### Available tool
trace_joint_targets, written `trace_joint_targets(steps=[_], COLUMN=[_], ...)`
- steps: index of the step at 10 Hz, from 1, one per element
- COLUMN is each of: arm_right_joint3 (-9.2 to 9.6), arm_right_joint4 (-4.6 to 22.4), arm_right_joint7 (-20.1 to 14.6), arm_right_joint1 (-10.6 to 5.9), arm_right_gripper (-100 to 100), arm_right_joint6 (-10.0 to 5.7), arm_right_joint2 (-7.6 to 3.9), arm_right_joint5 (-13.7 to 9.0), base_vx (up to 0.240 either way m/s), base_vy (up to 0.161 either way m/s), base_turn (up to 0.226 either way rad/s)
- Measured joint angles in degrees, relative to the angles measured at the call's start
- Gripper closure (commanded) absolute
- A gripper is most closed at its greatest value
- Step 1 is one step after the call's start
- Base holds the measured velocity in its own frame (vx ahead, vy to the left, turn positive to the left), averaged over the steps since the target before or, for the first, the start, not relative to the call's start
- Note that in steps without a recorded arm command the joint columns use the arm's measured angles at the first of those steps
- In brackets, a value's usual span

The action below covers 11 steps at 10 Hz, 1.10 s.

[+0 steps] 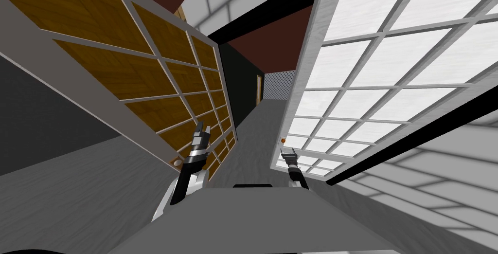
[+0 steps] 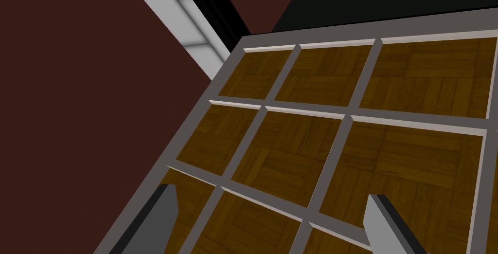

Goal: Pull the door open

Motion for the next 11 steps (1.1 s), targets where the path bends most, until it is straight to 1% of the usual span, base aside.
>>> trace_joint_targets(steps=[4, 9, 10, 11], arm_right_joint3=[1.1, 2.19, 2.37, 2.39], arm_right_joint4=[-1.03, -1.62, -1.55, -1.55], arm_right_joint7=[-6.06, -13.12, -14.18, -14.4], arm_right_joint1=[0.01, -0.2, -0.3, -0.3], arm_right_gripper=[-100, -100, -100, -100], arm_right_joint6=[0.75, 1.41, 1.42, 1.42], arm_right_joint2=[0.4, 0.75, 0.83, 0.84], arm_right_joint5=[-2.09, -4.12, -4.42, -4.45], base_vx=[-0.055, -0.053, -0.018, 0.097], base_vy=[-0.017, -0.014, -0.01, 0.006], base_turn=[0.018, 0.018, 0.003, 0.139])
